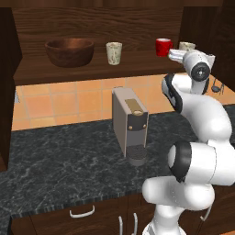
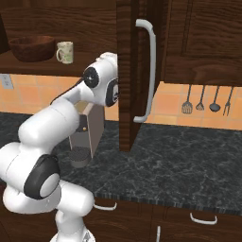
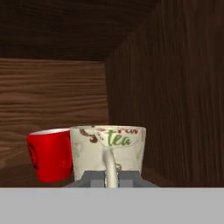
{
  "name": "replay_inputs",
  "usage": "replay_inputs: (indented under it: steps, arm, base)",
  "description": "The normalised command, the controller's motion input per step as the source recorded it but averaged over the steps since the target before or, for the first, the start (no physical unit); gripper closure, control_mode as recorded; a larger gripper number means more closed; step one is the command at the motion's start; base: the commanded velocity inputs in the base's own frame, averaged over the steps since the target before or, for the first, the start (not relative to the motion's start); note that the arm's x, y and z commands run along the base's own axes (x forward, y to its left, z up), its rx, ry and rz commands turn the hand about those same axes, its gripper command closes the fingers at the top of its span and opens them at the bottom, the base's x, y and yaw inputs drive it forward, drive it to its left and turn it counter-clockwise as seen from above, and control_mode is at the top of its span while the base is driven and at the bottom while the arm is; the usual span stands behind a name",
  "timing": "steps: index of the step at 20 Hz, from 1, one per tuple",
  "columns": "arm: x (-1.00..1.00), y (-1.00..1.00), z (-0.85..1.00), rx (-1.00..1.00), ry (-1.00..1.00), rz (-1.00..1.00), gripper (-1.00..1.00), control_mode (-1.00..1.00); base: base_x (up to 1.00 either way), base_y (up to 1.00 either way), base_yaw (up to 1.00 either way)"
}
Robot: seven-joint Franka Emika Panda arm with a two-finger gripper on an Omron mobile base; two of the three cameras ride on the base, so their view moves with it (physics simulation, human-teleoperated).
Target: Gather all objects into one cabinet and sort the glasses and bowls to opposite sides.
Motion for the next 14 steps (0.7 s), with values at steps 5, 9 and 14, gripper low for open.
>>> replay_inputs:
  steps: [5,9,14]
  arm:
    - [0.00,0.22,0.00,0.00,0.13,0.05,1.00,-1.00]
    - [0.05,-0.04,0.00,0.00,0.11,0.08,1.00,-1.00]
    - [0.28,-0.43,0.00,0.00,0.00,0.06,1.00,-1.00]
  base:
    - [0.00,0.00,0.00]
    - [0.00,0.00,0.00]
    - [0.00,0.00,0.00]
